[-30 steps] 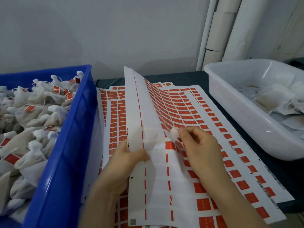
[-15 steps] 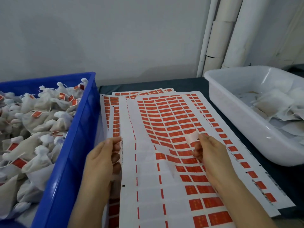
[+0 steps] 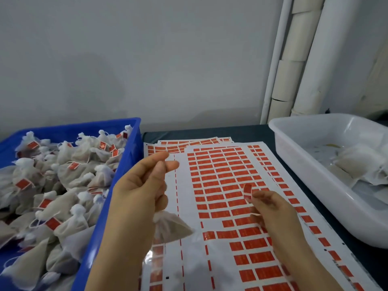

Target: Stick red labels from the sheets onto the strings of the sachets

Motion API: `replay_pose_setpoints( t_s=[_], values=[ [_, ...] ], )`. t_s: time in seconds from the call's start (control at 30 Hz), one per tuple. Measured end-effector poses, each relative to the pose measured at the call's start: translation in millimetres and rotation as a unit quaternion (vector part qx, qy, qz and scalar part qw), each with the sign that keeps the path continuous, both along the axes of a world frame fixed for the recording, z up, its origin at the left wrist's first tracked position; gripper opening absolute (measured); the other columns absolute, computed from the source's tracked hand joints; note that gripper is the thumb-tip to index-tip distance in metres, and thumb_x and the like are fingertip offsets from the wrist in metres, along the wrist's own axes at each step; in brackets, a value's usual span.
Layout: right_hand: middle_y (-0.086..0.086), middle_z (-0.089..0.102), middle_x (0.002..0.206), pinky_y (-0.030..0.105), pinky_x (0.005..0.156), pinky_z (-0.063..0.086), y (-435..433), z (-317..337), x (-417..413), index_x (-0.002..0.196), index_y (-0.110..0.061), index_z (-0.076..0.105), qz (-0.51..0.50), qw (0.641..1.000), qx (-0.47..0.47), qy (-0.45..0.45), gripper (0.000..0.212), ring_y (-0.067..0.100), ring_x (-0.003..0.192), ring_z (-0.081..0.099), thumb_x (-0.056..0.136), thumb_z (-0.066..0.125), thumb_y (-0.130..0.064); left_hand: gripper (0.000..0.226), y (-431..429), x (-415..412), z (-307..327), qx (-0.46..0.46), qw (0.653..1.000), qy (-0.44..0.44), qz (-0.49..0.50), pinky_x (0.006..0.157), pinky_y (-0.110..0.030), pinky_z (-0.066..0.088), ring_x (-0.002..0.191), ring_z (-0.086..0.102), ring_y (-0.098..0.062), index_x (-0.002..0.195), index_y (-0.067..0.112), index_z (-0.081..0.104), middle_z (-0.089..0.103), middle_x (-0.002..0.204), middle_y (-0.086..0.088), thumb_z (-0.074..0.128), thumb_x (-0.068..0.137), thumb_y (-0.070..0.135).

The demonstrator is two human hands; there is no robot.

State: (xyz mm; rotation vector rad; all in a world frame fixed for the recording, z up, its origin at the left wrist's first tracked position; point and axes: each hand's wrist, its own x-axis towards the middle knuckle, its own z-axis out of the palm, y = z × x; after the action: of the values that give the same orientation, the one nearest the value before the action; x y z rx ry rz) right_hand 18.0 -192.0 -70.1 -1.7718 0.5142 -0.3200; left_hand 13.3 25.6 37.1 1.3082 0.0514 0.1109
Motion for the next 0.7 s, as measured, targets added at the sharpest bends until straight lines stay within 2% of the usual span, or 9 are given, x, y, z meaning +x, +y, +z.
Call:
replay_pose_setpoints(
  t_s=[0.1, 0.3, 0.37, 0.43, 0.5, 0.53, 0.6, 0.63, 0.7],
  values=[
    [-0.018, 0.063, 0.088, 0.023, 0.070, 0.050, -1.5, 1.1, -1.8, 0.079, -0.030, 0.062, 0.007, 1.000, -0.022, 0.006, 0.013, 0.008, 0.082, 0.062, 0.089, 0.057, -0.024, 0.042, -13.9, 9.9, 11.0, -0.076, 0.996, 0.020, -0.051, 0.034, -0.014, 0.035, 0.041, 0.043, -0.005, 0.097, 0.024, 0.068, 0.072, 0.080, 0.001, 0.052, 0.068, 0.049],
    [-0.021, 0.064, 0.089, 0.015, 0.054, 0.046, -0.6, 25.9, -4.1, 0.084, -0.034, 0.064, 0.054, 0.997, 0.050, -0.015, 0.013, 0.002, 0.075, 0.062, 0.090, 0.053, -0.036, 0.072, -49.4, 23.1, 4.0, -0.171, 0.973, 0.027, -0.153, 0.034, -0.012, 0.032, 0.038, 0.040, -0.008, 0.117, 0.030, 0.058, 0.071, 0.109, 0.004, 0.038, 0.060, 0.071],
    [-0.015, 0.064, 0.102, 0.027, 0.072, 0.052, 2.6, 36.7, 2.0, 0.092, -0.030, 0.061, 0.098, 0.992, 0.082, 0.013, 0.021, 0.007, 0.085, 0.063, 0.086, 0.051, -0.048, 0.072, -62.5, 28.2, -6.6, -0.161, 0.971, 0.014, -0.176, 0.036, -0.012, 0.032, 0.040, 0.042, -0.009, 0.114, 0.036, 0.057, 0.071, 0.106, 0.010, 0.039, 0.056, 0.075],
    [-0.009, 0.055, 0.121, 0.043, 0.098, 0.044, 9.3, 47.3, 10.9, 0.102, -0.032, 0.053, 0.128, 0.988, 0.063, 0.067, 0.044, 0.018, 0.109, 0.056, 0.076, 0.042, -0.066, 0.072, -74.3, 33.4, -14.5, -0.129, 0.974, 0.005, -0.188, 0.039, -0.011, 0.032, 0.044, 0.048, -0.012, 0.109, 0.042, 0.055, 0.070, 0.106, 0.015, 0.037, 0.050, 0.078],
    [-0.008, 0.048, 0.133, 0.043, 0.106, 0.036, 17.8, 53.0, 18.0, 0.099, -0.039, 0.052, 0.147, 0.986, 0.036, 0.067, 0.052, 0.020, 0.121, 0.047, 0.063, 0.031, -0.071, 0.074, -84.0, 40.1, -24.1, -0.073, 0.979, 0.003, -0.191, 0.049, -0.014, 0.046, 0.072, 0.066, -0.023, 0.109, 0.043, 0.052, 0.061, 0.122, 0.013, 0.037, 0.047, 0.081],
    [-0.014, 0.051, 0.130, 0.041, 0.106, 0.035, 22.3, 54.3, 21.0, 0.092, -0.041, 0.054, 0.148, 0.987, 0.038, 0.052, 0.047, 0.018, 0.121, 0.047, 0.061, 0.032, -0.070, 0.076, -87.6, 43.6, -29.5, -0.038, 0.982, -0.001, -0.186, 0.067, -0.023, 0.056, 0.101, 0.064, -0.030, 0.110, 0.043, 0.050, 0.055, 0.131, 0.012, 0.038, 0.047, 0.084],
    [-0.036, 0.060, 0.094, 0.036, 0.102, 0.036, 27.0, 51.9, 23.2, 0.076, -0.045, 0.062, 0.151, 0.986, 0.062, 0.022, 0.033, 0.007, 0.103, 0.055, 0.063, 0.041, -0.068, 0.074, -90.6, 49.5, -40.3, -0.001, 0.986, -0.003, -0.169, 0.099, -0.045, 0.045, 0.126, 0.048, -0.030, 0.112, 0.044, 0.047, 0.045, 0.139, 0.014, 0.031, 0.052, 0.084],
    [-0.039, 0.059, 0.074, 0.033, 0.097, 0.036, 27.2, 47.5, 26.7, 0.067, -0.051, 0.063, 0.154, 0.986, 0.068, 0.012, 0.022, -0.001, 0.089, 0.054, 0.066, 0.046, -0.065, 0.070, -90.8, 52.6, -45.8, 0.002, 0.987, -0.002, -0.162, 0.098, -0.044, 0.044, 0.125, 0.048, -0.025, 0.113, 0.044, 0.048, 0.047, 0.134, 0.017, 0.026, 0.057, 0.079],
    [-0.037, 0.057, 0.066, 0.029, 0.090, 0.038, 26.7, 37.3, 33.1, 0.060, -0.055, 0.063, 0.140, 0.987, 0.083, -0.008, 0.012, -0.005, 0.077, 0.051, 0.071, 0.059, -0.057, 0.066, -90.2, 57.4, -57.5, 0.013, 0.988, -0.008, -0.156, 0.083, -0.032, 0.054, 0.112, 0.056, -0.016, 0.115, 0.046, 0.049, 0.054, 0.121, 0.022, 0.025, 0.061, 0.075]
  ],
)
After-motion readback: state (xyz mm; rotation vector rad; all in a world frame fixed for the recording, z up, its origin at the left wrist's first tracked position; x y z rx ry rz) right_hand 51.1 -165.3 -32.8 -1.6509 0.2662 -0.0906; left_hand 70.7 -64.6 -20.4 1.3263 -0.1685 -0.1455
